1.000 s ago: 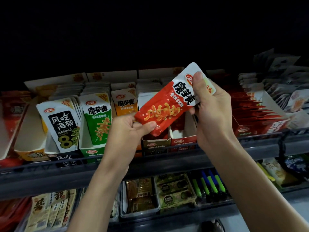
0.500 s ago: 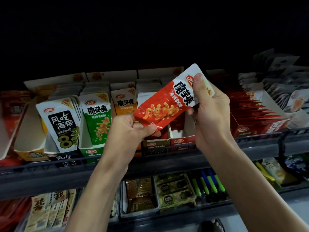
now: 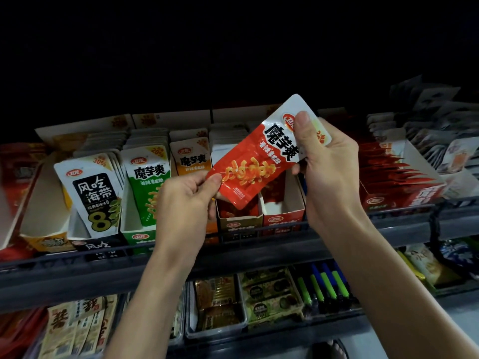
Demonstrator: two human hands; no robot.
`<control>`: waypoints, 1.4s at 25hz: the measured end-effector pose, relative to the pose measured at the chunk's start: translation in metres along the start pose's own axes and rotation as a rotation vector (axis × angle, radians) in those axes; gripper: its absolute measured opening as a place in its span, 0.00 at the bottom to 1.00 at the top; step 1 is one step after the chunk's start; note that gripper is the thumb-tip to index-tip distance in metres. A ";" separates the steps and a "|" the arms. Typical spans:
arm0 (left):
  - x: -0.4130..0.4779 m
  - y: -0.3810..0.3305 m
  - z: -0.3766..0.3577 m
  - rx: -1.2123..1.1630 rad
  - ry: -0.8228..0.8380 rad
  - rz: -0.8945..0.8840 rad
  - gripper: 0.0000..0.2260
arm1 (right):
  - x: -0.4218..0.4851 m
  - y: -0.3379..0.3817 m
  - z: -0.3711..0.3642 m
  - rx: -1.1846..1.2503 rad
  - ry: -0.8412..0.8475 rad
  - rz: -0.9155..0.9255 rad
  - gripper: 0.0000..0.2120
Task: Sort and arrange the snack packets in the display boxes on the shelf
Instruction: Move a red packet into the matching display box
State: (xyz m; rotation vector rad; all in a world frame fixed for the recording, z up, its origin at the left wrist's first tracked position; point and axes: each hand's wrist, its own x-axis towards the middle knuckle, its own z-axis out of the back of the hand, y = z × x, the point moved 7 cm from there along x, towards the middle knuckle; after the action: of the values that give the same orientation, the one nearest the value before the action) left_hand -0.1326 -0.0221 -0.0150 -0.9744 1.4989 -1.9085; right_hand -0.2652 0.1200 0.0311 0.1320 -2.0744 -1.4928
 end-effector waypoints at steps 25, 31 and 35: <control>-0.008 0.002 -0.059 0.899 0.234 -0.416 0.10 | 0.004 0.030 0.021 -1.118 -0.139 0.587 0.11; -0.008 0.009 -0.060 0.913 0.295 -0.383 0.08 | 0.012 0.003 -0.002 -1.229 -0.002 0.550 0.04; -0.007 0.010 -0.059 0.887 0.311 -0.376 0.08 | 0.021 -0.014 -0.010 -1.373 0.057 0.420 0.10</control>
State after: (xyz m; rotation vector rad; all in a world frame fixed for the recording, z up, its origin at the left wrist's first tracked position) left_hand -0.1760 0.0161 -0.0335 -0.5644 0.4504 -2.7035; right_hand -0.2808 0.0979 0.0284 -0.7118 -0.6018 -2.1823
